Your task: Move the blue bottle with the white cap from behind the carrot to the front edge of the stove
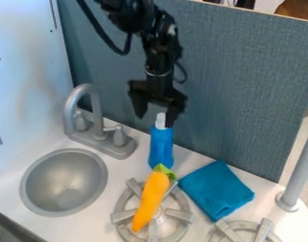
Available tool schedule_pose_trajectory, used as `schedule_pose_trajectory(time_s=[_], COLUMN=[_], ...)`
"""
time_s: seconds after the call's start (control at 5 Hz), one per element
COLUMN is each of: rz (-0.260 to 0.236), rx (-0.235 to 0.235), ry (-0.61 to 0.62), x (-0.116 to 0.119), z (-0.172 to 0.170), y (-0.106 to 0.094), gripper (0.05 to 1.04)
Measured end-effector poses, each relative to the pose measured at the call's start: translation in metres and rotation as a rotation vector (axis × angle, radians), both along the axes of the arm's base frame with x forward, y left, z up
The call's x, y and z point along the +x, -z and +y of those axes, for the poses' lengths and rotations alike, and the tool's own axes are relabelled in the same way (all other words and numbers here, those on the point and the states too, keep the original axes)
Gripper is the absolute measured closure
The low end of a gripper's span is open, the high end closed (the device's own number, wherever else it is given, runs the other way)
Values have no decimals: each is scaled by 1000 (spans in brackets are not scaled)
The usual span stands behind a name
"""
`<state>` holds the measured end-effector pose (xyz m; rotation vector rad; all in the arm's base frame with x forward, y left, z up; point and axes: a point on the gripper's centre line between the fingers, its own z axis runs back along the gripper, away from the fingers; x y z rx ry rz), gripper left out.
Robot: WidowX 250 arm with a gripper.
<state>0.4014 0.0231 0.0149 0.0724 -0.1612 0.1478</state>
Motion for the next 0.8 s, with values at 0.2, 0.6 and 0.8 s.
schedule_pose_trajectory(time_s=[0.2,0.6,0.8], rz=[11,27,26], rx=[14,21,22], ry=[-22,-49,-52], x=[5,23,31], z=[3,4,5], y=[11,17,18], gripper=[80,89,159])
